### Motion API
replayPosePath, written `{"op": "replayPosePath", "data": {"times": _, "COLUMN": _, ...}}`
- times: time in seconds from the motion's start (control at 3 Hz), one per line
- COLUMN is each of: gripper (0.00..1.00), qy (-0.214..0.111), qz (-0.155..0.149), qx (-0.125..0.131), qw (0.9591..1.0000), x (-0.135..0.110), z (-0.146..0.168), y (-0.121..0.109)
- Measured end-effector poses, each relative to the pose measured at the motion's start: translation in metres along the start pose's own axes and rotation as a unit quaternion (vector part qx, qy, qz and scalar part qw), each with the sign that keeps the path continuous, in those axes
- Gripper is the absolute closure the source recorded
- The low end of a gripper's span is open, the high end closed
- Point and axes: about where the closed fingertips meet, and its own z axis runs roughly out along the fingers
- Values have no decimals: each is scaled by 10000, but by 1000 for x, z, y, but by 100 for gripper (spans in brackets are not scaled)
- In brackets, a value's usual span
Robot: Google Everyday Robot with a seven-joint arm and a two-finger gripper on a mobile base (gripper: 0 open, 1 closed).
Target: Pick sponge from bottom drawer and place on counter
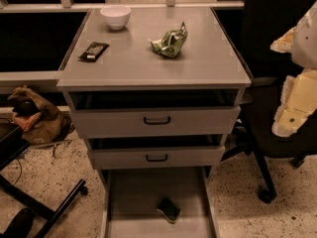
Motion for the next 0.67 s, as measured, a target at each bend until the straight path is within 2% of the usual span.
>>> {"op": "replayPosePath", "data": {"times": 0.33, "gripper": 0, "qy": 0, "qz": 0, "qx": 0, "qw": 10000, "x": 0, "z": 0, "y": 0}}
{"op": "replayPosePath", "data": {"times": 0.67, "gripper": 0, "qy": -118, "qz": 14, "qx": 30, "qw": 9999, "x": -1, "z": 20, "y": -2}}
